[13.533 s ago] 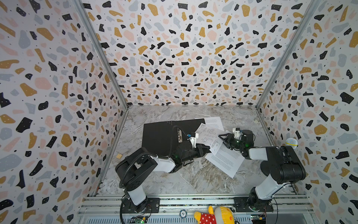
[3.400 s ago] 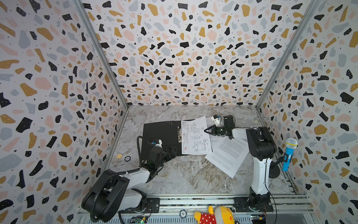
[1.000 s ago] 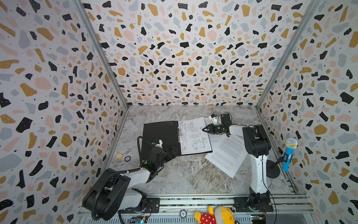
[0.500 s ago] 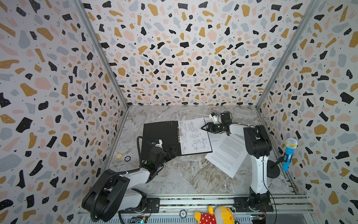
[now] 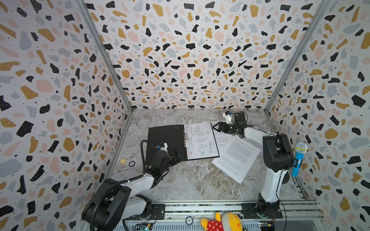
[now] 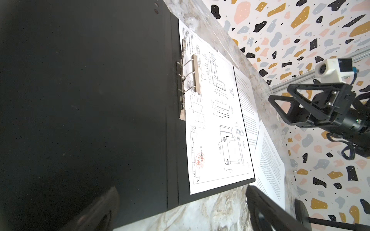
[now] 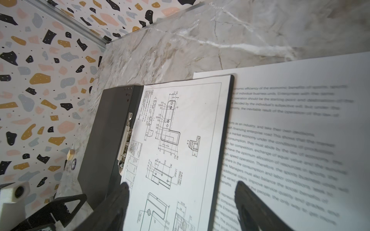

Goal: Put the files into the folder

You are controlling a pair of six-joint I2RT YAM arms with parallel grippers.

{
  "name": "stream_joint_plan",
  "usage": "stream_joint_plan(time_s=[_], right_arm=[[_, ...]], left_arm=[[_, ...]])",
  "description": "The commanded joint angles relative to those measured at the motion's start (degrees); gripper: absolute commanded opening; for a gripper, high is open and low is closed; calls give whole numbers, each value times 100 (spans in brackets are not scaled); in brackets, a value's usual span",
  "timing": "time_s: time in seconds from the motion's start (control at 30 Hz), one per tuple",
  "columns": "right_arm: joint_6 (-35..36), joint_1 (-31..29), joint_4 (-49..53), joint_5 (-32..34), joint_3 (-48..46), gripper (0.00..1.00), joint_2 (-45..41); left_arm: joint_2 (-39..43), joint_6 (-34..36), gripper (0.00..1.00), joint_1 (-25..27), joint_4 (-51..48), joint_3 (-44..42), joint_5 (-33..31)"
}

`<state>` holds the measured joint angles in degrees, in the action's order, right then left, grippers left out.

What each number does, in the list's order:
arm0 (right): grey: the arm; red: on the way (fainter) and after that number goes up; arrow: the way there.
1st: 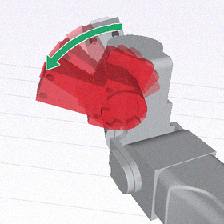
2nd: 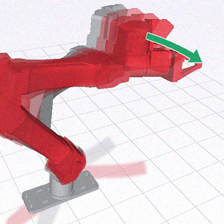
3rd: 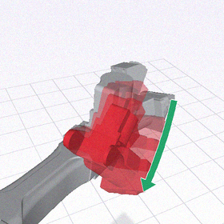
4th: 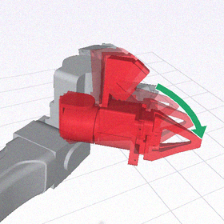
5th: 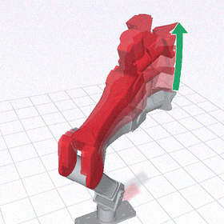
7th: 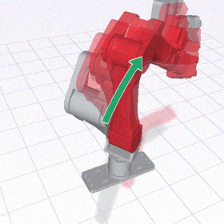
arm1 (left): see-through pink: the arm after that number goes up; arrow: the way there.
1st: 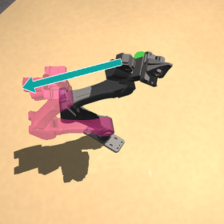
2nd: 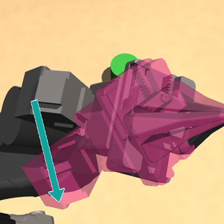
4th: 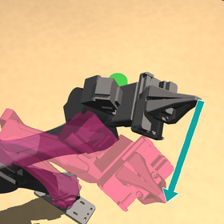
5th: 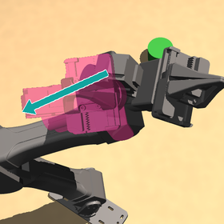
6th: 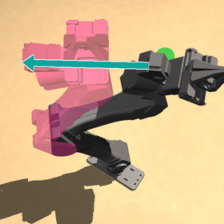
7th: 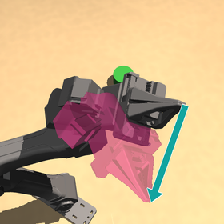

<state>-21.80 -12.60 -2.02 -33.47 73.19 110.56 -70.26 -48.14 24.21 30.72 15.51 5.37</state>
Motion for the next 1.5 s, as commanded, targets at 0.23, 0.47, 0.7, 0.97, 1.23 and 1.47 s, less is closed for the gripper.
stream_joint_plan(time_s=[0.23, 0.47, 0.7, 0.97, 1.23, 1.47], right_arm=[[14, 332, -61, 1722, -2023, 88, -1830], [-364, 868, -222, 1561, -3167, 88, -2529], [-392, 1236, -266, 1648, -4090, 88, -3182], [-397, 1576, -149, 1480, -4660, 89, -4201], [-556, 2056, 492, 1853, -4960, 100, -4972], [-659, 2546, 540, 1680, -5284, 99, -5310]], left_arm=[[144, 348, 100, 710, -339, 775, -478], [-464, 552, 100, 1408, -369, 1539, -541], [-1593, 1010, 100, 1975, -556, 2694, -241], [-3178, 1681, 100, 2475, -1238, 4572, 413], [-4549, 2184, 100, 2783, -2274, 6309, 571], [-5405, 2341, 100, 2864, -2885, 7346, 689]])
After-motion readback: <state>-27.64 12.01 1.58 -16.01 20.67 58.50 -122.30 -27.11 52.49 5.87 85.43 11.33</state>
